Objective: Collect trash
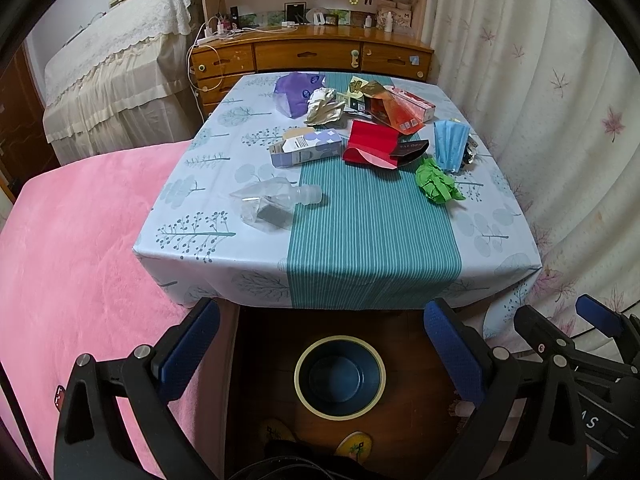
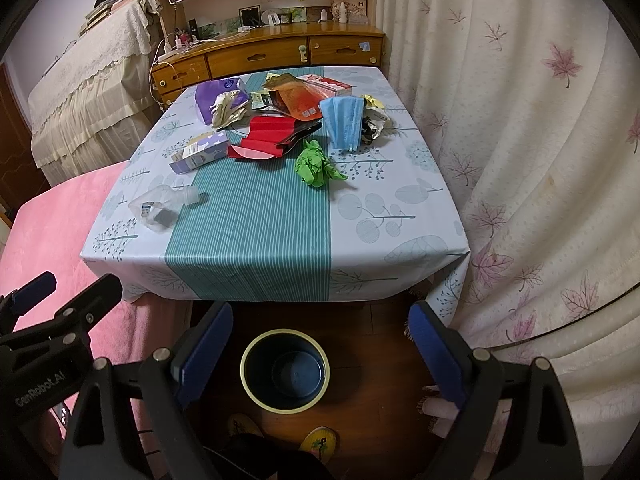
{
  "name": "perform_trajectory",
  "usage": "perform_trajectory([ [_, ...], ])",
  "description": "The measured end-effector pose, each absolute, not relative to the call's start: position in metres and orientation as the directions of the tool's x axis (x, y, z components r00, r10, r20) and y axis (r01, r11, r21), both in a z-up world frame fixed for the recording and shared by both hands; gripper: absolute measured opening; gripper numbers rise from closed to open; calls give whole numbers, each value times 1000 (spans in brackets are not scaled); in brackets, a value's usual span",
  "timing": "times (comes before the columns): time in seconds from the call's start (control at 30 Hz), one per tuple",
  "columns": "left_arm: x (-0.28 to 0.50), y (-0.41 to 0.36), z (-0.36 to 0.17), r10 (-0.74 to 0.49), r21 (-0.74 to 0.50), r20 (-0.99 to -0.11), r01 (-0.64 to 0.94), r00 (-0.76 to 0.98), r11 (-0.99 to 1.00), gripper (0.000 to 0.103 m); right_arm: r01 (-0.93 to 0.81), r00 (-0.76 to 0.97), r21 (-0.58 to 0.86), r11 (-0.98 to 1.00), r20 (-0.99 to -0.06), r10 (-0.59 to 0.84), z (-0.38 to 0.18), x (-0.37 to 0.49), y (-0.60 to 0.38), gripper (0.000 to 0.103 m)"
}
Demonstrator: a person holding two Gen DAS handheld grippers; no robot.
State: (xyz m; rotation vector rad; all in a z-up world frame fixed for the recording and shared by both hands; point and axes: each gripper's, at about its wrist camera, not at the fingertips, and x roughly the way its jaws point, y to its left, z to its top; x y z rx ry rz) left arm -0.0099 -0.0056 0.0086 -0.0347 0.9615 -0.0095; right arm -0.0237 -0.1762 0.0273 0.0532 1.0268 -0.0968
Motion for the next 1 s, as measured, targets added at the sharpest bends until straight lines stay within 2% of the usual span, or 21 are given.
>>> perform_trajectory([
  [1.0,-5,2,30,-11,-38,-787,-31,617,999,101,83,547,54,995,-837,0,39,-10,-174,90],
])
